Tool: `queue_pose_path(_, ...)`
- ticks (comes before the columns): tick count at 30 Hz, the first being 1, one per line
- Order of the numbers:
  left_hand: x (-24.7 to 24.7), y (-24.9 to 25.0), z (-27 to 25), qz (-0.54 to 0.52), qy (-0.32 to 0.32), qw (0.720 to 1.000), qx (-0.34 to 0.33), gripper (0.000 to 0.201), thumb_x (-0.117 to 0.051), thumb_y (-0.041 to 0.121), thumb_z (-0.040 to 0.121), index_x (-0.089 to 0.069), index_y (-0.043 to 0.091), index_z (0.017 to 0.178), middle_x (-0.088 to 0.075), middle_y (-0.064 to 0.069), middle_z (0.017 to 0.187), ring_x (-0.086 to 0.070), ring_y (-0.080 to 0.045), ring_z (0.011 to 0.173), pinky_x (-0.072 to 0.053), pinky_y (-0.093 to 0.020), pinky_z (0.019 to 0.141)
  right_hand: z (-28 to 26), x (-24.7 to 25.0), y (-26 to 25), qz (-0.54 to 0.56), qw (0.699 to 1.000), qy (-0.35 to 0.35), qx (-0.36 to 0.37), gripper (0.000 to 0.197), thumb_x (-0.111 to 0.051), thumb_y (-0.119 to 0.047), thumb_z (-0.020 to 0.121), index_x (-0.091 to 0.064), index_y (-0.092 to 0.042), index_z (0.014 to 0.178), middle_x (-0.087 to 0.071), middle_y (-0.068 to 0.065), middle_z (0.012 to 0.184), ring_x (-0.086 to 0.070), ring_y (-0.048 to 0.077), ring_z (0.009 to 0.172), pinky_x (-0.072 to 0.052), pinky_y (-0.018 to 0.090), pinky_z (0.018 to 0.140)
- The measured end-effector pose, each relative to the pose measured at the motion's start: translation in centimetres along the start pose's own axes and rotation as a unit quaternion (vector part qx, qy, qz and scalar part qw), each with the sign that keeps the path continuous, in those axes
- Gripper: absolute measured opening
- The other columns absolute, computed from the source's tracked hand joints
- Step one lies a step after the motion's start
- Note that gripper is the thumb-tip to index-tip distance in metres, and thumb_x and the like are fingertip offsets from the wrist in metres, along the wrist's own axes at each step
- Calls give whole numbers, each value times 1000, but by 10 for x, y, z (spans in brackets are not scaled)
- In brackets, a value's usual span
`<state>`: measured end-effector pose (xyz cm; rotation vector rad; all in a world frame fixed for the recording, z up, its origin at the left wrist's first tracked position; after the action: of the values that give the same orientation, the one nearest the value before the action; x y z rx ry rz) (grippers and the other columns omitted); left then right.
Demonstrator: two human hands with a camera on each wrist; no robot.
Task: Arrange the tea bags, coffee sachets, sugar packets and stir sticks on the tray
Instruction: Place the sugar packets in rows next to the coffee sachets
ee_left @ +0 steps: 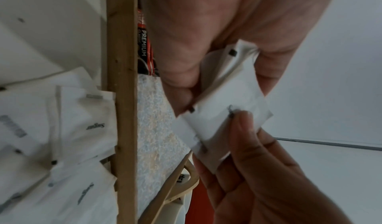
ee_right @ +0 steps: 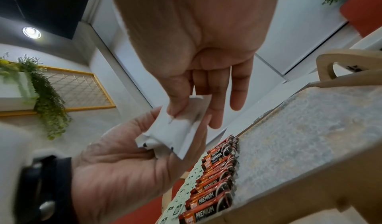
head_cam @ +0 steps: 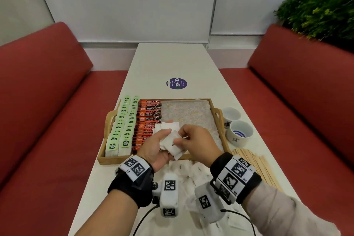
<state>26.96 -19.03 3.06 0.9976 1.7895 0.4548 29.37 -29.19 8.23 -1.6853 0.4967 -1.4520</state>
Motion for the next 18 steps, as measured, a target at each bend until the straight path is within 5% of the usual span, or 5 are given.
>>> queue_pose_path(3, -2, 5, 6, -26, 21, 999, -17, 32, -44, 18, 96, -53, 14, 127, -70, -16, 101, -67, -28, 84, -53, -46, 80, 5, 7, 2, 11, 1000, -7, -6, 11, -71, -20, 82, -62, -22, 76, -65, -5, 73, -62, 12, 70, -52, 30, 71)
queue_pose_path(6, 7, 17, 15, -52, 66, 995, -46, 37, -44, 16, 96, -49, 8, 132, -66, -18, 108, -67, -27, 83, -59, -38, 66, 15, 22, -1, 2, 1000, 12, 7, 14, -71, -22, 83, -61, -23, 74, -53, -14, 69, -48, 0, 64, -36, 14, 59)
queue_pose_path(12, 23, 41, 31, -90, 125, 985, -78, 29, -47, 11, 97, -50, 6, 126, -63, -18, 105, -62, -30, 88, -59, -41, 56, 53, 46, 6, 58, 996, 60, -14, 22, -67, -19, 87, -52, -19, 71, -49, -8, 65, -43, 4, 59, -35, 10, 52)
queue_pose_path(18, 32, 62, 60, -84, 143, 982, -86, 15, -48, 10, 97, -54, 7, 110, -61, -15, 94, -59, -29, 86, -57, -44, 57, 120, 37, 34, 81, 991, 69, -81, 8, -58, -12, 93, -58, -9, 86, -57, 2, 69, -55, 16, 56, -47, 24, 54)
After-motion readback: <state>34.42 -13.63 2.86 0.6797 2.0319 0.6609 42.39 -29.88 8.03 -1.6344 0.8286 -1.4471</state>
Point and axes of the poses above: each hand's wrist, its own z-axis towards the middle knuckle, its own x-axis out of the back of the hand, y = z × x, the point moved 8 cm from there along z, towards the middle knuckle
